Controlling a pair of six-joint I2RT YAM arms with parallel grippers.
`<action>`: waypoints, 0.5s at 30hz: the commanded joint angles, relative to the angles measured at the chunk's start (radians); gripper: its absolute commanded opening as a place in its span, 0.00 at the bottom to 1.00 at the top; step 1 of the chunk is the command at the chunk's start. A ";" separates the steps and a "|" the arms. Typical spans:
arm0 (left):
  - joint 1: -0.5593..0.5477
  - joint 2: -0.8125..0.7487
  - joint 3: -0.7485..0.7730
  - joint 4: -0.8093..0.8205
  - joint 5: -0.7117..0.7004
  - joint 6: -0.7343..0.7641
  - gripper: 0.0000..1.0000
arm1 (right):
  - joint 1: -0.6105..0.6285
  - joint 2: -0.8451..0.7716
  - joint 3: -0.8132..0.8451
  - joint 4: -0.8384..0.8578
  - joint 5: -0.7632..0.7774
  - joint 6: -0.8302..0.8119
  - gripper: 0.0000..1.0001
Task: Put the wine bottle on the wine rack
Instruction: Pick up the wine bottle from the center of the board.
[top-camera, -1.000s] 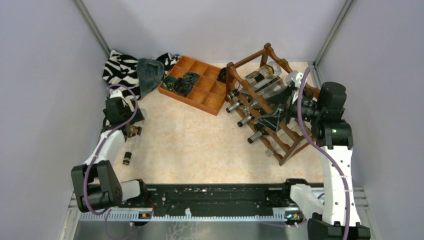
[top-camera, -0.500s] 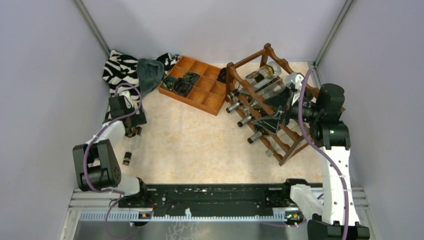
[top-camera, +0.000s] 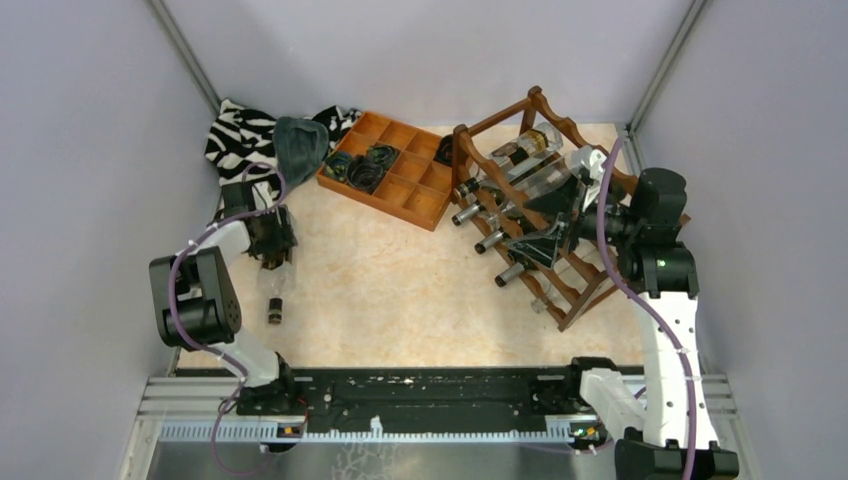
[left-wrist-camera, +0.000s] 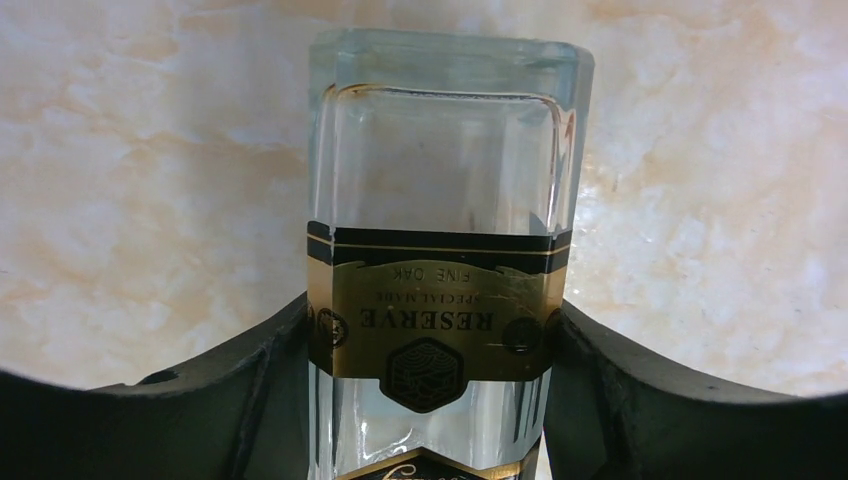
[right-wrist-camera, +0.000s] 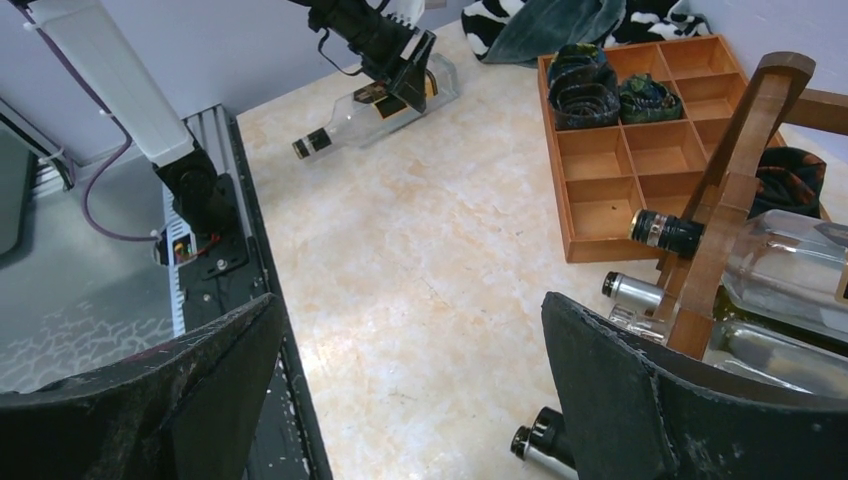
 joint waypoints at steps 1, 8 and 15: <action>-0.001 -0.021 -0.001 -0.067 0.170 -0.048 0.13 | 0.005 0.002 -0.013 0.039 -0.040 0.004 0.98; -0.048 -0.232 -0.098 0.042 0.448 -0.078 0.03 | 0.005 0.027 -0.041 0.073 -0.070 0.050 0.98; -0.151 -0.403 -0.289 0.390 0.737 -0.305 0.01 | 0.016 0.073 -0.044 0.087 -0.089 0.101 0.98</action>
